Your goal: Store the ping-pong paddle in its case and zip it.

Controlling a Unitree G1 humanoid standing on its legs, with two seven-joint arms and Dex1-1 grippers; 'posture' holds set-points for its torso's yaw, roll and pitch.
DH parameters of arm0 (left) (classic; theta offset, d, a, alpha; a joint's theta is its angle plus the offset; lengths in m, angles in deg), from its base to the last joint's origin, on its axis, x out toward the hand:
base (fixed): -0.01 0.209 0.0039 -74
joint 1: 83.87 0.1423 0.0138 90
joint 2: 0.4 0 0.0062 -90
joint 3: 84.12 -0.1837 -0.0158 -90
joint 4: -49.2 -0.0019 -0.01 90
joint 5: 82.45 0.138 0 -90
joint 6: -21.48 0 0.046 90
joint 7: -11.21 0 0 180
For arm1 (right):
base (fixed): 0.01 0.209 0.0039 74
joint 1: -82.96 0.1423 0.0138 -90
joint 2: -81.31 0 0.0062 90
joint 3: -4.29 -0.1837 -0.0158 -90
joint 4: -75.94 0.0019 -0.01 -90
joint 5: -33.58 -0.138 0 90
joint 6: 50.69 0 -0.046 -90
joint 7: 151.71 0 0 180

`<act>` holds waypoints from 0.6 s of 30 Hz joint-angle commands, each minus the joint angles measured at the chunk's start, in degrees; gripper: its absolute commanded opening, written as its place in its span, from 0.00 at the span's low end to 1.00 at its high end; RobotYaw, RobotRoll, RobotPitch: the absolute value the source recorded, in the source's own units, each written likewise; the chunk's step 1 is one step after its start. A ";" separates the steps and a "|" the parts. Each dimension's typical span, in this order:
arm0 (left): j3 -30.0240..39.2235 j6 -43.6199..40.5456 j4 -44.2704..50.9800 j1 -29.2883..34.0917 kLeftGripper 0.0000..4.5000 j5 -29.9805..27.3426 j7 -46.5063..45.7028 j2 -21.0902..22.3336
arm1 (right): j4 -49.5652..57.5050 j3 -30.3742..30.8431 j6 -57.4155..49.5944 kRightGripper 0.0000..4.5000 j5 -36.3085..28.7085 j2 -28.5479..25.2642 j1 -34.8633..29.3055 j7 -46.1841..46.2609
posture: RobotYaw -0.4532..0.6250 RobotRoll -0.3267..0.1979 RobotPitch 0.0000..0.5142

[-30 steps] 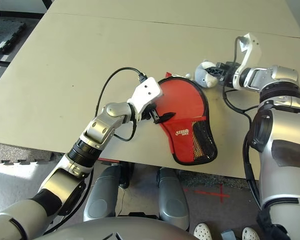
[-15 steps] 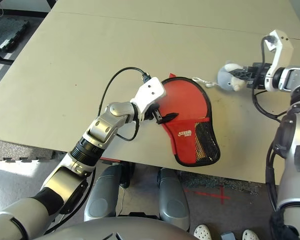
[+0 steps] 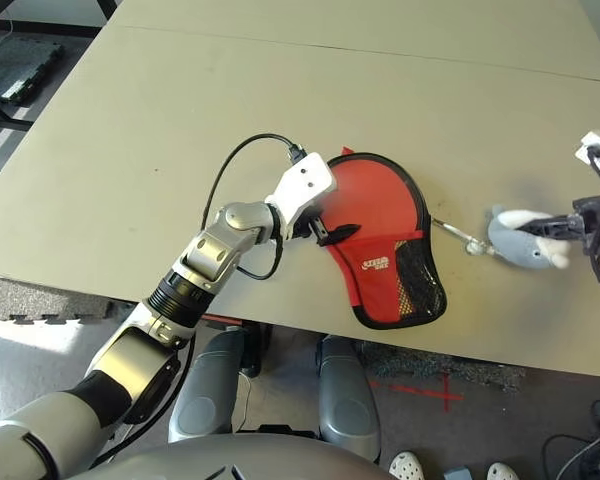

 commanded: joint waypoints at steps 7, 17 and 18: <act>-1.55 -1.58 -7.28 1.67 1.00 1.38 0.12 0.15 | 25.41 4.44 -4.84 0.05 -23.43 -15.59 -21.76 -0.23 | 0.22 0.62 0.53; -1.07 -1.69 -7.84 1.57 1.00 1.55 -0.20 0.32 | 27.12 0.27 -6.69 0.05 -22.00 -12.56 -23.09 -0.23 | 0.23 0.62 0.54; -1.01 -1.70 -7.83 1.56 1.00 1.55 -0.26 0.33 | 27.86 0.16 -6.93 0.05 -21.81 -12.45 -23.26 -0.23 | 0.23 0.62 0.54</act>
